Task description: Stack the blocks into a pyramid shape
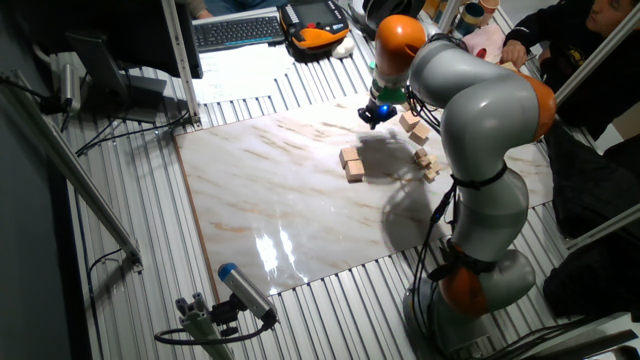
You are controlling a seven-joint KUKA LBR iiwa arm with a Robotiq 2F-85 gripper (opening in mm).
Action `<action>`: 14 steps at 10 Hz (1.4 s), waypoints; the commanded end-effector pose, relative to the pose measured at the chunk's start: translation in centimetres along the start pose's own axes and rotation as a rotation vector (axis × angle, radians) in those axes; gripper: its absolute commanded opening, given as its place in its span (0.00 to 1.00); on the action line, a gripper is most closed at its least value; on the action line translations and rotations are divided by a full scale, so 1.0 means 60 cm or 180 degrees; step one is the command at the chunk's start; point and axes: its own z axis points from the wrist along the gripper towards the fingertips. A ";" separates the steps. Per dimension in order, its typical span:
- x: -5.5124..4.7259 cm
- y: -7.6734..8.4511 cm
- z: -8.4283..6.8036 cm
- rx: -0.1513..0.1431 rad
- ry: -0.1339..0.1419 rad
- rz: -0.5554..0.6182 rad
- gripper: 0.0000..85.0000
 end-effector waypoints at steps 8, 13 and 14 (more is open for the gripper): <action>-0.003 -0.003 0.002 -0.0040 0.0056 0.0462 0.00; -0.077 -0.026 0.008 0.0031 0.0076 0.0998 0.40; -0.097 -0.035 0.006 0.0034 0.0055 0.1028 0.40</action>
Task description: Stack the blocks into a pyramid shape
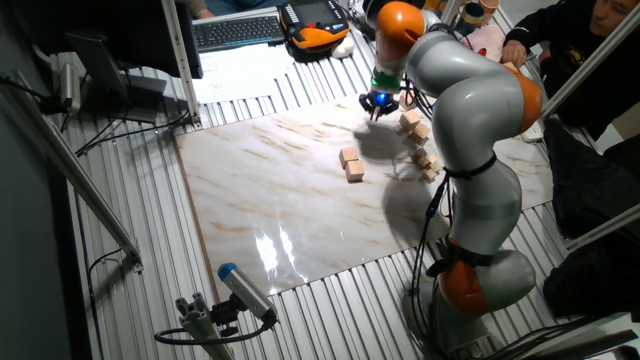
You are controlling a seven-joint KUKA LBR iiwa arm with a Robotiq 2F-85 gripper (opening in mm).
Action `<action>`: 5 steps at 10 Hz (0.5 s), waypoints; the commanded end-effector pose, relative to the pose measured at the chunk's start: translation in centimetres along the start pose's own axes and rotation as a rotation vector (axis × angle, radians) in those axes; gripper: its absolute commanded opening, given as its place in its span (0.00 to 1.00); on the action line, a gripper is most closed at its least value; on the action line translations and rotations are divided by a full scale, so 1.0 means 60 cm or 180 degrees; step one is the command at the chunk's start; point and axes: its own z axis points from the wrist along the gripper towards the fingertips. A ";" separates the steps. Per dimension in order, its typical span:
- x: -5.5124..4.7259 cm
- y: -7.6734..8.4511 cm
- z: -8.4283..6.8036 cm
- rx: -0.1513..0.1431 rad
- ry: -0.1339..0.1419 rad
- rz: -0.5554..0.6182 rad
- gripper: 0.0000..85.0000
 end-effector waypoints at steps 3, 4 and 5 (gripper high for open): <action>-0.059 -0.008 -0.006 -0.0044 0.0005 0.0127 0.40; -0.072 -0.009 -0.008 -0.0051 0.0011 0.0175 0.40; -0.081 -0.008 -0.009 -0.0034 -0.0006 0.0244 0.40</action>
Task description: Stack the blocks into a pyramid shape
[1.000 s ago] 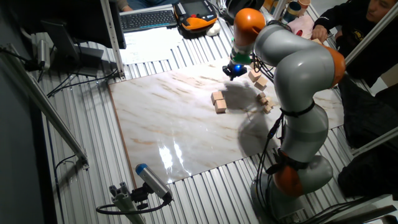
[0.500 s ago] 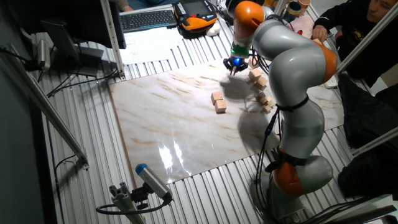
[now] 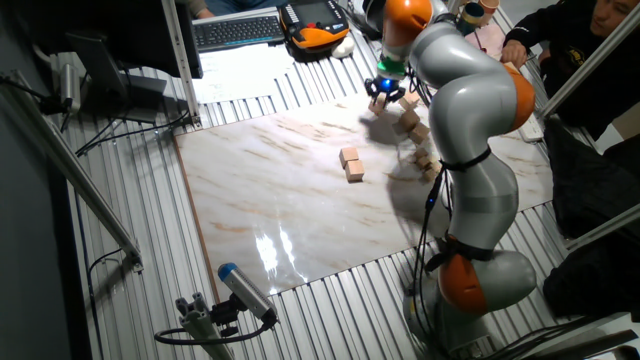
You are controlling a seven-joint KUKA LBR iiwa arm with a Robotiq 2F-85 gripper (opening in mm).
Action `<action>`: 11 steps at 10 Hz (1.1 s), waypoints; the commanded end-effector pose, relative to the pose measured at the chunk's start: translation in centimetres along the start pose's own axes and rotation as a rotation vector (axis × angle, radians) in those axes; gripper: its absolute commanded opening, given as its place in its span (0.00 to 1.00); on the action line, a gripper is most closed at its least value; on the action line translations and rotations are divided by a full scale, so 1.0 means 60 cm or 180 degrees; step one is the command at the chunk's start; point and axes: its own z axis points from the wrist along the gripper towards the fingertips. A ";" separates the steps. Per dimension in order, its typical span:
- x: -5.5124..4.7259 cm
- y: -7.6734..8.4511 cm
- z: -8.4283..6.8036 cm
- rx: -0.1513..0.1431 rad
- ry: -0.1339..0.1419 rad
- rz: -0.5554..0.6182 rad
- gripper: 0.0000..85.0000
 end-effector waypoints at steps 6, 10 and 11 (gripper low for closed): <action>-0.046 0.003 0.025 0.0109 -0.0226 0.0283 0.40; -0.072 0.005 0.048 0.0142 -0.0275 0.0399 0.60; -0.076 0.006 0.058 0.0155 -0.0301 0.0454 0.60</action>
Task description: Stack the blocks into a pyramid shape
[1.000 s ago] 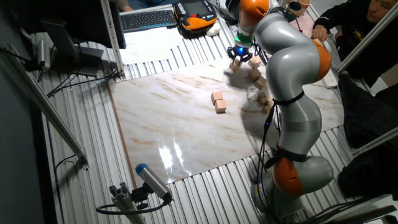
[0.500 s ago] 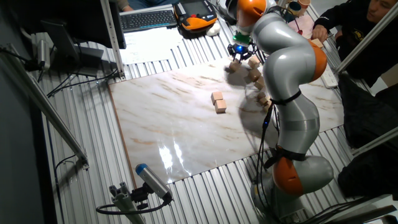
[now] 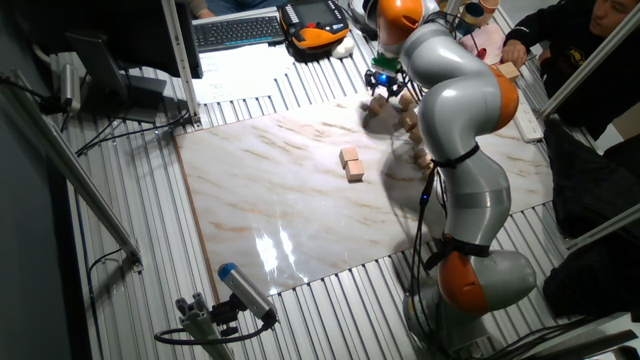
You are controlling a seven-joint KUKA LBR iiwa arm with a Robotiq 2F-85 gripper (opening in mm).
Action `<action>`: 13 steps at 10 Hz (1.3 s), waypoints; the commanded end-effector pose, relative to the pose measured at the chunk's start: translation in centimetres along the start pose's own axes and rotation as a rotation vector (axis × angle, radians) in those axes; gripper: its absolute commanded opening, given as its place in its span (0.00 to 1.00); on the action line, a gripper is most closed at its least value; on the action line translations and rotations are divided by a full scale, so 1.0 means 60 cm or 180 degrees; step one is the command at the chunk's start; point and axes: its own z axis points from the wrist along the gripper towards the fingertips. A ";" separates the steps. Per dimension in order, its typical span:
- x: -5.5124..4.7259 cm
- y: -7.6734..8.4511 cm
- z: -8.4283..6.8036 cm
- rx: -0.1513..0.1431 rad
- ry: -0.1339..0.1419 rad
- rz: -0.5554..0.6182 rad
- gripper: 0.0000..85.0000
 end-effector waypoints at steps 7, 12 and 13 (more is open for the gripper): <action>0.000 -0.004 0.027 -0.0036 -0.0021 0.0417 0.80; -0.005 -0.018 0.052 -0.0083 -0.0047 0.0422 0.80; -0.007 -0.022 0.053 -0.0098 -0.0033 0.0373 0.60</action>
